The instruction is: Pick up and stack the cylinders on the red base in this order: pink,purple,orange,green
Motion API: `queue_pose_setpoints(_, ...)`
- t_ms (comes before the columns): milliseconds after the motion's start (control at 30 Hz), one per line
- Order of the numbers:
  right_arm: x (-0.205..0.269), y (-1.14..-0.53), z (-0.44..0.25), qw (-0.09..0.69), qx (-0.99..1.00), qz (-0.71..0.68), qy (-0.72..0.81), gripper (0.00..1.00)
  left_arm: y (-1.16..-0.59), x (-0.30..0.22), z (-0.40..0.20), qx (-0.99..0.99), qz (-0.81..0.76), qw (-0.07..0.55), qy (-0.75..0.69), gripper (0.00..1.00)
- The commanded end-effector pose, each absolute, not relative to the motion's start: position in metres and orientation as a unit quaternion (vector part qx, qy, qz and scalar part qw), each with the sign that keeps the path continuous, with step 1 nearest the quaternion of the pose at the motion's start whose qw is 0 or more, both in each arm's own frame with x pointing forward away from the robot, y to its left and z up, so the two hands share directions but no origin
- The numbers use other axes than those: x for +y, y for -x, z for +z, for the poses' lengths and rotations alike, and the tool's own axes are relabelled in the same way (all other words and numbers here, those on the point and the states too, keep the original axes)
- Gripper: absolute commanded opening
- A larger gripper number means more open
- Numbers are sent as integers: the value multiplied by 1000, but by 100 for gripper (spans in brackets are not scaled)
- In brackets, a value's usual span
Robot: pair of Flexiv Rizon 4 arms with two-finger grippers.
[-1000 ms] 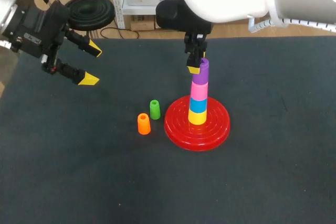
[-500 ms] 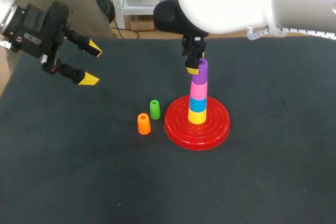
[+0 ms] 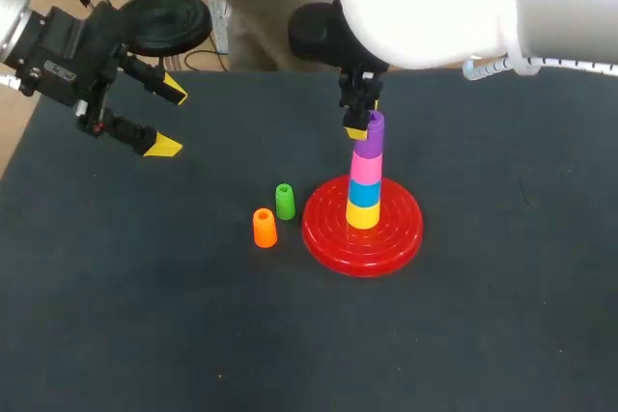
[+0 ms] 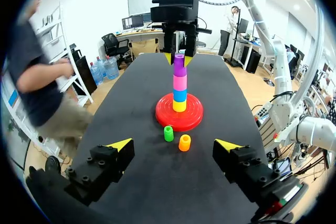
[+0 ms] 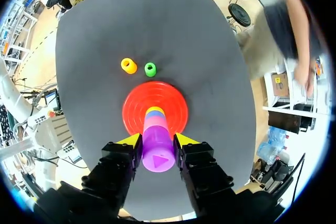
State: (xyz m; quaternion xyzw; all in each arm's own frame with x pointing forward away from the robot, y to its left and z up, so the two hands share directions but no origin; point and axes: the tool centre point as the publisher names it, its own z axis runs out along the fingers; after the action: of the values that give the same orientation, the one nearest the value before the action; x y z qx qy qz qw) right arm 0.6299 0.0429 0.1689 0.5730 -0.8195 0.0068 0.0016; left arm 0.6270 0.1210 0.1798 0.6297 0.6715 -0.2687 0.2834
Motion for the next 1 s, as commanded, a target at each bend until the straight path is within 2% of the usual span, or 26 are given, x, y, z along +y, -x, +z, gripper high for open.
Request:
queue_pose_setpoints(33,40,-629,162,-4,-820,-3,-573,0,-626,121,179,672,-268,284,-630,100)
queue_pose_setpoints(600,40,-631,158,-6,-820,-13,-572,0,-626,121,179,672,-268,284,-630,100)
queue_pose_setpoints(633,40,-631,158,-6,-821,-12,-571,43,-626,121,179,672,-268,284,-630,100)
queue_pose_setpoints(667,41,-631,159,-5,-821,-10,-571,92,-626,121,179,672,-268,284,-630,100)
queue_pose_setpoints(700,41,-630,160,-8,-821,-8,-570,100,-626,121,179,672,-268,284,-630,100)
queue_pose_setpoints(1000,43,-630,171,-23,-820,4,-571,100,-626,121,179,672,-268,284,-630,100)
